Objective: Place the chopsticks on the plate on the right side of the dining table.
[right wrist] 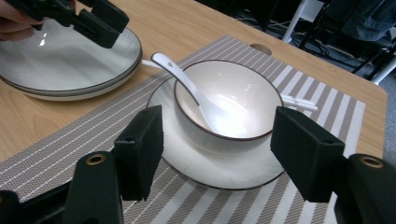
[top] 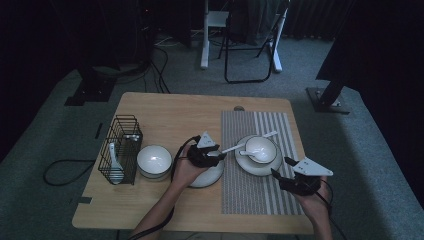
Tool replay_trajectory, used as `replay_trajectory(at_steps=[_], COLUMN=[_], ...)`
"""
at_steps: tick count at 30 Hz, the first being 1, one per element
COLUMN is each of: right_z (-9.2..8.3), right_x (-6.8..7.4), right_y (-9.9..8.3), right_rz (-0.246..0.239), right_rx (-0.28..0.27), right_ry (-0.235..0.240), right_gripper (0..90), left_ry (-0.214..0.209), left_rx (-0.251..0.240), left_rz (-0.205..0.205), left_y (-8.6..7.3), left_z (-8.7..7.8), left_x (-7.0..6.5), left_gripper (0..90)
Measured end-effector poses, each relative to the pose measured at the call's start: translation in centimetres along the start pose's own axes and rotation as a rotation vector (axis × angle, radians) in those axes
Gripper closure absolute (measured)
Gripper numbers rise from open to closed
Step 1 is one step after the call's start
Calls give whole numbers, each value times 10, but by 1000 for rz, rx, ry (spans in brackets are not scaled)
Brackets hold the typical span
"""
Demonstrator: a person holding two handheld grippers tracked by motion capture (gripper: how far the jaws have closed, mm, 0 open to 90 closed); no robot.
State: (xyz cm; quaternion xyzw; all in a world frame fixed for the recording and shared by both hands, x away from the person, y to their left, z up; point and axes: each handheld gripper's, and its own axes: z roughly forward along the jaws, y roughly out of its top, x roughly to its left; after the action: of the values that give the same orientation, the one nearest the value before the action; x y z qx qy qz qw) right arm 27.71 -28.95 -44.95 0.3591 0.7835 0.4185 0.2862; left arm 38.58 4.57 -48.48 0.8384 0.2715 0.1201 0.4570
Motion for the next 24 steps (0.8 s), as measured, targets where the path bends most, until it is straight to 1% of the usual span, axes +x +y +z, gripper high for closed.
replay_trajectory(at_steps=[5, 6, 10, 14, 17, 21, 24], right_z=[-1, -1, -2, 0, 3, 7, 9], right_x=[-9, -11, -16, -18, -20, -22, -23], right_y=[4, 5, 7, 8, 8, 9, 11], right_rz=[5, 4, 11, 22, 25, 29, 24], right_rx=[-5, -6, -15, -19, -18, -12, -14], right_ry=[-5, -12, -29, -50, -56, -61, -63], right_gripper=[359, 358, 330, 283, 256, 243, 235], left_ry=[1, 5, 11, 17, 24, 29, 32], left_rx=[-3, -1, -1, -1, -5, -17, -21], left_rz=[-8, -8, -10, -11, -13, -24, -22], left_y=[-1, -2, -4, -5, -5, -5, -5], left_z=[-1, -1, -1, -1, -1, -3, -4], left_x=[2, 2, 3, 4, 4, 6, 6], left_gripper=[518, 515, 494, 488, 476, 463, 458])
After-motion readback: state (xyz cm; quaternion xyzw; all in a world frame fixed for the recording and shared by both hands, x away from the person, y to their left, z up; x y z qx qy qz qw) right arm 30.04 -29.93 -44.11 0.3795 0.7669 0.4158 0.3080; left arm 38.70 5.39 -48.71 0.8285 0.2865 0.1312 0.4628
